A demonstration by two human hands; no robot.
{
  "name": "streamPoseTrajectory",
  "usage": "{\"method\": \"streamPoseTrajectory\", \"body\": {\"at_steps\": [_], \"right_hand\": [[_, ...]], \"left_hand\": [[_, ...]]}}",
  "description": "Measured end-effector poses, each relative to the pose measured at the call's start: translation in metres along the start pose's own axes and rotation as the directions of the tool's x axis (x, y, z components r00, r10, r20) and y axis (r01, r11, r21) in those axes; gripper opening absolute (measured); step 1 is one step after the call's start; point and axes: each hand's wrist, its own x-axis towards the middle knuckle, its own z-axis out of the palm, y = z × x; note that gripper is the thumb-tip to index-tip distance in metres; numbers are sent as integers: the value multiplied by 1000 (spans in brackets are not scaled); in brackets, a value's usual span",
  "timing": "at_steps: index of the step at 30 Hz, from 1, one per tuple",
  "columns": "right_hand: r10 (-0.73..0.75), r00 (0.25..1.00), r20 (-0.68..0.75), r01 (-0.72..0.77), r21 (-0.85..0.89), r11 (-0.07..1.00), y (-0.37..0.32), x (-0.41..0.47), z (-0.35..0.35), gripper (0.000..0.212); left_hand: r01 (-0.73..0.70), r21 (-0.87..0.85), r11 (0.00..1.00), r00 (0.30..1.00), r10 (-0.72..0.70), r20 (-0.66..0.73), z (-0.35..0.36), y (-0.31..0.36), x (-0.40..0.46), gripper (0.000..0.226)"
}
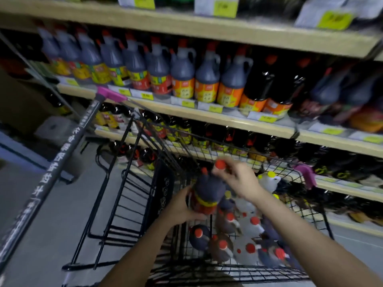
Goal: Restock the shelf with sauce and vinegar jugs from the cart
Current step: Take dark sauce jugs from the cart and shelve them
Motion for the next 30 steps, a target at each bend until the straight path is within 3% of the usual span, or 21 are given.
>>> {"method": "streamPoseTrajectory", "body": {"at_steps": [4,8,12,15,17,21,24,27,30], "right_hand": [[78,984,-158,-60,118,991,-24,19,-32,25],[171,963,-210,-128,201,971,-31,35,-41,22],[294,950,-106,-163,634,756,-30,21,-40,28],[381,922,72,-321,692,647,-21,-10,-13,47],[427,895,128,-384,708,593,-16,-21,7,55],[525,851,13,-353,754,553,-14,-26,22,59],[581,814,6,-361,789,497,-3,-31,22,64],[622,782,33,-407,783,471,14,-39,18,60],[674,738,38,-420,807,415,32,-54,21,52]], "left_hand": [[-90,-107,990,996,87,-30,7,35,4,84],[-112,-190,975,994,110,-22,10,59,1,71],[-76,-300,951,995,94,44,16,70,-6,62],[-91,-346,934,994,107,27,18,76,-6,63],[-110,-330,938,992,124,22,16,80,-4,62],[-148,-242,959,984,166,57,19,80,0,68],[-142,-196,970,980,166,112,18,71,7,76],[-84,-121,989,983,103,154,9,46,16,68],[14,4,1000,975,-15,220,9,-2,21,45]]}}
